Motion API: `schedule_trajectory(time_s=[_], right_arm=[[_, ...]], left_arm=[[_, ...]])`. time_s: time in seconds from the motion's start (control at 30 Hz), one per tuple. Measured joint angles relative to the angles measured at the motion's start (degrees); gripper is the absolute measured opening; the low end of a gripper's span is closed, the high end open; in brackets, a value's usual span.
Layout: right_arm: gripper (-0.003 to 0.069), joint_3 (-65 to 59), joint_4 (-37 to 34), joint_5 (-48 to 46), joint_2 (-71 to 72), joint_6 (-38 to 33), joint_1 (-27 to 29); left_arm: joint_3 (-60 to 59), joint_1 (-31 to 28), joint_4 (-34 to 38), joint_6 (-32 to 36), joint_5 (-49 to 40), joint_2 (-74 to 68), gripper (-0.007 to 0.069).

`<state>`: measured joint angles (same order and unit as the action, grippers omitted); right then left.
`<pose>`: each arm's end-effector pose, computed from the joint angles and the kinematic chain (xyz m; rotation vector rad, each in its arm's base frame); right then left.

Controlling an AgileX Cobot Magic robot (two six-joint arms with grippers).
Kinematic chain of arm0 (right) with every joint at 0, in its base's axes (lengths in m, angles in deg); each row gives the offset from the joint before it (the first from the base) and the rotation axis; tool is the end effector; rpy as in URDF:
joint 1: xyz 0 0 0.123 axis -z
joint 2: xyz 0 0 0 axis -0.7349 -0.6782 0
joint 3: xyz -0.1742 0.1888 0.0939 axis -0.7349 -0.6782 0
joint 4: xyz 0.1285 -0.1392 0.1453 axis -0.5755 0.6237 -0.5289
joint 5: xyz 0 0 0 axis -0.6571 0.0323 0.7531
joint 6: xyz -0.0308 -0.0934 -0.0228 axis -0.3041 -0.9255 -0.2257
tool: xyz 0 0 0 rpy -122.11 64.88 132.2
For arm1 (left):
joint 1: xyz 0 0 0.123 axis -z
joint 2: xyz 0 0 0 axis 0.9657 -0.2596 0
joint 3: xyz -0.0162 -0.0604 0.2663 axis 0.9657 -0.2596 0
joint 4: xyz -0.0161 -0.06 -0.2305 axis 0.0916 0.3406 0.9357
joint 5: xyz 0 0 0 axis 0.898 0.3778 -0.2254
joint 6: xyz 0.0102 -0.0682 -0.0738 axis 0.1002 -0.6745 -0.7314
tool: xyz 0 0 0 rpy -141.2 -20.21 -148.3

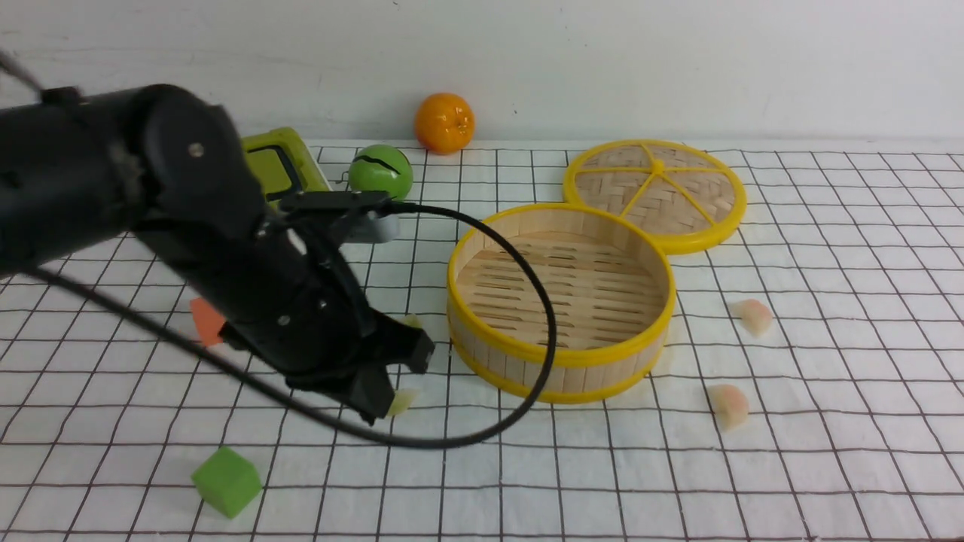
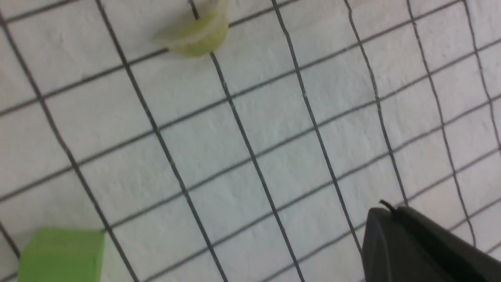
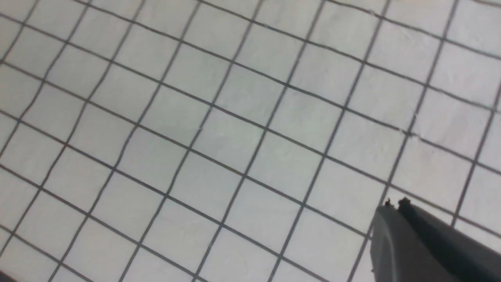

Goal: Put the dumplings into the steamer on the table with the white tablecloth.
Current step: 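Reach for and grasp a dumpling on the table with the left gripper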

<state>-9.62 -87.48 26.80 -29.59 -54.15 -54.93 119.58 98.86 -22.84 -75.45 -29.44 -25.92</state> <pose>0.1165 0.0469 0.2493 -0.4555 2.4011 0.3847 0.2892 -0.1545 0.2501 0.4867 2.7980 -0.4579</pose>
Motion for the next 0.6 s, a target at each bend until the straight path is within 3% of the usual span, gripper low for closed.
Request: schedule_trajectory(time_s=[0.1,0.27,0.3,0.33,0.43,0.47,0.6], right_arm=[[0.0003,0.0,-0.6,0.6,-0.1,-1.5,-1.0],[0.0003,-4.1,-1.4,6.2,-0.1,-1.9,-1.5],[0.0003,-5.3,-1.5,7.3,-0.1,-1.9,-1.5],[0.0003,-5.4,-1.5,7.4,-0.1,-1.9,-1.5],[0.0003,-5.7,-1.9,8.8,-0.1,-1.9,-1.5],[0.0003,-5.7,-1.9,8.9,-0.1,-1.9,-1.5],[0.0006,-5.7,-1.9,10.5,-0.1,-1.9,-1.5]], left_arm=[[4.9,0.0,-2.0,0.6,-0.5,-6.0,0.0002],[11.4,0.0,-9.0,2.1,-0.1,-13.8,0.0171],[12.0,0.0,-10.8,4.1,1.1,-15.3,0.0247],[12.0,0.0,-10.8,4.1,1.2,-15.4,0.0247],[12.3,0.0,-11.1,10.9,2.5,-17.6,0.0337],[12.3,0.0,-11.1,11.4,2.5,-17.8,0.034],[12.4,0.0,-9.7,23.8,3.0,-21.1,0.0342]])
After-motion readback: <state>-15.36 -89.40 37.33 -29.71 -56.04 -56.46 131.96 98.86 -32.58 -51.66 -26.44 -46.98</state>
